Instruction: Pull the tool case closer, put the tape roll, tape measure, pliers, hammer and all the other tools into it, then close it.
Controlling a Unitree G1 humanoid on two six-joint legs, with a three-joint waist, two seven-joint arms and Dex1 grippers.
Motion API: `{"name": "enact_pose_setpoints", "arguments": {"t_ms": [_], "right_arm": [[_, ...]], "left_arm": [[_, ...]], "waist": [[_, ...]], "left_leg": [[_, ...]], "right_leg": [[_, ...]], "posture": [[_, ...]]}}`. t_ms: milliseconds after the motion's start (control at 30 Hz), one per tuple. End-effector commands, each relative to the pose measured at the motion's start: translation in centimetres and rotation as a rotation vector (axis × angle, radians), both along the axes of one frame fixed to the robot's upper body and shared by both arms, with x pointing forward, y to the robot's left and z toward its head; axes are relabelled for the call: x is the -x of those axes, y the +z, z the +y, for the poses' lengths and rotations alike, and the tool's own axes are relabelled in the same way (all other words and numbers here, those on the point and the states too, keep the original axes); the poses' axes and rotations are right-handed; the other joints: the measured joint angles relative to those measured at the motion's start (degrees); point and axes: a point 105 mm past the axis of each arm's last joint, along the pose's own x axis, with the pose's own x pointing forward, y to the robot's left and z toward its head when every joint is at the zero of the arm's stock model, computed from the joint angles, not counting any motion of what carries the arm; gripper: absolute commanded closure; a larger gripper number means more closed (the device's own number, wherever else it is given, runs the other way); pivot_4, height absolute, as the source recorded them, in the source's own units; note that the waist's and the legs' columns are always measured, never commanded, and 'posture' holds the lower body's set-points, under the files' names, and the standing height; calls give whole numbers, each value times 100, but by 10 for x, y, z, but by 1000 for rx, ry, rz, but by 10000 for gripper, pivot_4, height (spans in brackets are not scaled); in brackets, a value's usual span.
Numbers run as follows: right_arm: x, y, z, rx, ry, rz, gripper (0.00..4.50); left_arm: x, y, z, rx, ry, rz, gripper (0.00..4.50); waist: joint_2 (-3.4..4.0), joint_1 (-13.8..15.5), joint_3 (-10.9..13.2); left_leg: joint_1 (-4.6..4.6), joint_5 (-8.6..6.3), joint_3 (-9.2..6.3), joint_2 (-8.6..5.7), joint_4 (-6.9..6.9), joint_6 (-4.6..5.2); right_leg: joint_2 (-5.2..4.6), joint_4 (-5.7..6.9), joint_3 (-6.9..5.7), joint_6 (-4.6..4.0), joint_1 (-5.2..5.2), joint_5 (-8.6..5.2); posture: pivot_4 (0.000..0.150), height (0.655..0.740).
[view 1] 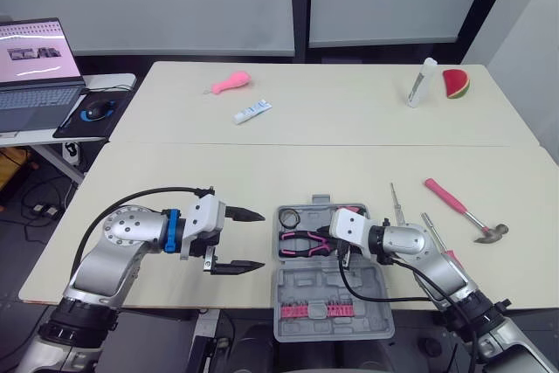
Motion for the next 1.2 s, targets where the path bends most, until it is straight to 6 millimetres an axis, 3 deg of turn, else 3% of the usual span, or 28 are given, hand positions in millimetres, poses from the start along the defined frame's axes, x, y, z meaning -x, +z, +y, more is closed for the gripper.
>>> {"name": "enact_pose_setpoints", "arguments": {"t_ms": [33, 67, 167, 267, 433, 533, 667, 867, 1000, 1200], "right_arm": [[1, -12, -10, 12, -41, 62, 44787], [-2, -4, -8, -20, -46, 51, 44787], [-10, 45, -3, -193, -52, 20, 44787], [-12, 91, -23, -221, -8, -64, 39249], [4, 132, -88, -113, 27, -117, 30608], [13, 148, -141, -79, -54, -94, 25286], [24, 153, -228, 63, -249, -96, 16958], [41, 142, -310, 154, -483, -96, 1447], [46, 131, -340, 172, -583, -85, 372], [41, 125, -345, 168, -599, -55, 372]], "left_arm": [[1, 4, -2, 8, -6, -23, 0], [0, 4, -2, 14, 3, -25, 0], [-6, 13, 3, 40, 49, -35, 0], [-11, 24, 14, 41, 96, -41, 0], [-21, 38, 43, 5, 204, -53, 0], [-32, 47, 71, -3, 332, -60, 0], [-39, 53, 112, -42, 484, -76, 0], [-36, 42, 148, -85, 605, -74, 0], [-35, 32, 153, -94, 630, -71, 0], [-35, 30, 146, -98, 615, -67, 0]], "waist": [[0, 2, 0], [0, 2, 0], [3, 3, 2], [9, 3, 7], [10, 44, 8], [9, 48, 9], [11, 29, 10], [14, -27, 11], [24, -46, 16], [33, -57, 16]], "left_leg": [[0, 0, -1, 0, 0, 0], [2, 0, -1, 0, 0, 0], [-1, 1, -1, 0, 1, -2], [-17, 8, 0, -3, 4, -14], [-19, -4, -5, -1, -3, 6], [-21, -5, -2, -2, -4, 9], [-18, -6, 7, -3, -3, 11], [-9, -6, 20, 5, -9, 10], [-9, -6, 26, 4, -9, 10], [-10, -5, 28, 6, -8, 9]], "right_leg": [[0, 0, 0, 0, 0, 0], [0, 0, 0, 0, -2, 0], [0, 1, 1, 0, 1, 0], [-2, 2, 2, -1, -2, 1], [-3, -8, -8, 0, -1, 0], [-5, -13, -10, 0, 4, 0], [-6, -7, -5, 0, 4, 0], [-3, -3, 4, -1, 5, -1], [-4, -2, 9, -1, 2, -1], [-4, -2, 9, -1, 3, -1]], "posture": [[1500, 7400], [1500, 7400], [1500, 7400], [1500, 7400], [1500, 7400], [1500, 7400], [1500, 7400], [1500, 7400], [1500, 7400], [1500, 7400]]}}
